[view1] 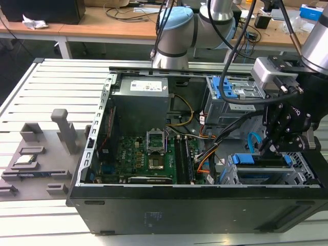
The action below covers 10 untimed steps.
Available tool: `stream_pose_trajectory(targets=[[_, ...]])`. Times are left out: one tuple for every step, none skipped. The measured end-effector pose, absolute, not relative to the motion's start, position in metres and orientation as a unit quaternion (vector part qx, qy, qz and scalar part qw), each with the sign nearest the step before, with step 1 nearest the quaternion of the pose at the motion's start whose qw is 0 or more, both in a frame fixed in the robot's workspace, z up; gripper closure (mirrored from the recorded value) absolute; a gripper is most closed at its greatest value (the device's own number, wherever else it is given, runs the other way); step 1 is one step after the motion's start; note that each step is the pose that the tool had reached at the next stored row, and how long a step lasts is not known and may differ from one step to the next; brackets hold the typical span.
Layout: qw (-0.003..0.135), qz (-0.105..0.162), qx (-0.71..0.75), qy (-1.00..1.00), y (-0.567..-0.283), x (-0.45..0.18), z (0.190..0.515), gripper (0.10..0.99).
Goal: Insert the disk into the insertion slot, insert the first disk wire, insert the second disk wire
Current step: 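Insert the second disk wire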
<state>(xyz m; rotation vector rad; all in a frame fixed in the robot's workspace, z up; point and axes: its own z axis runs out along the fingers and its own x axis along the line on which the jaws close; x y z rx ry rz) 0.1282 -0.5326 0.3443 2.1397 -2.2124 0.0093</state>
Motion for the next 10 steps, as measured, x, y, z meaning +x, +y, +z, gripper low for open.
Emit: stream_pose_trajectory(targets=[[0.032, 0.003, 0.695, -0.718, -0.5326, 0.1282, 0.3438, 0.925], [0.032, 0.003, 0.695, -0.718, -0.5326, 0.1283, 0.3432, 0.925], [0.032, 0.003, 0.695, -0.718, -0.5326, 0.1283, 0.3421, 0.925], [0.032, 0.003, 0.695, -0.718, -0.5326, 0.1284, 0.3414, 0.925], [0.032, 0.003, 0.695, -0.718, -0.5326, 0.1284, 0.3409, 0.925], [0.032, 0.003, 0.695, -0.718, -0.5326, 0.1284, 0.3401, 0.925], [0.032, 0.003, 0.695, -0.718, -0.5326, 0.1283, 0.3389, 0.925], [0.032, 0.003, 0.695, -0.718, -0.5326, 0.1283, 0.3388, 0.925], [0.032, 0.003, 0.695, -0.718, -0.5326, 0.1284, 0.3388, 0.925], [0.032, 0.004, 0.695, -0.718, -0.5326, 0.1284, 0.3387, 0.925]])
